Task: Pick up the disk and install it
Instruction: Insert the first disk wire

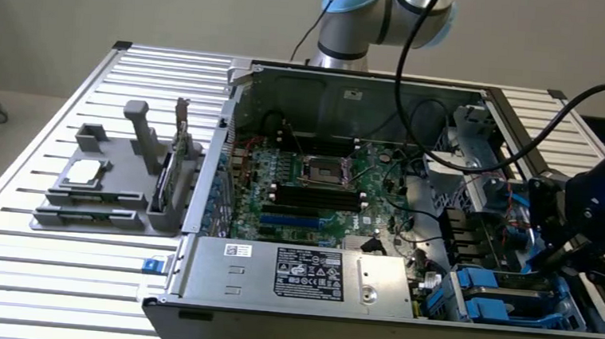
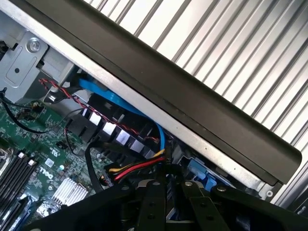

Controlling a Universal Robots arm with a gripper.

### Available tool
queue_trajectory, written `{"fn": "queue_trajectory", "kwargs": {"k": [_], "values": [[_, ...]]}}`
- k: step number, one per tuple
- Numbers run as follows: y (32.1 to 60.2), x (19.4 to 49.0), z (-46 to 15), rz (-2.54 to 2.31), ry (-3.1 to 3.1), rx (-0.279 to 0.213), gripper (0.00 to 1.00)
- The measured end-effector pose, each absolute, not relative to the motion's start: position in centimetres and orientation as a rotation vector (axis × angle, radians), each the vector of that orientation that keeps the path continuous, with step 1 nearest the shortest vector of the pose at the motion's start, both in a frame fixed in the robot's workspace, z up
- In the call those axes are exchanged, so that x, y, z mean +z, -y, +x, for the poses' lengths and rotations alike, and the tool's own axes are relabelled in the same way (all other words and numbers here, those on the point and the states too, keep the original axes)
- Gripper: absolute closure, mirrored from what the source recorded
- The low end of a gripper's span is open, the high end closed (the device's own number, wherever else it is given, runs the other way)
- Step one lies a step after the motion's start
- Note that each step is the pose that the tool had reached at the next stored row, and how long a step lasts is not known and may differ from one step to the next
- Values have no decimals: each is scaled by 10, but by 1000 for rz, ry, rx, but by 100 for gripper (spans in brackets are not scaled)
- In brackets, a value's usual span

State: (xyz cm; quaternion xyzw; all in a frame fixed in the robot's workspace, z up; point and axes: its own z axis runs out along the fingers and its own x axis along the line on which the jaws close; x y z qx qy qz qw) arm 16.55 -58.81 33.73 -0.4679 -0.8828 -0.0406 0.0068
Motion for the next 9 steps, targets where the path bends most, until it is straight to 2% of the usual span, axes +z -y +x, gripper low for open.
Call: {"fn": "queue_trajectory", "kwargs": {"k": [9], "values": [[588,337,166,-1473,2756,-126,84]]}}
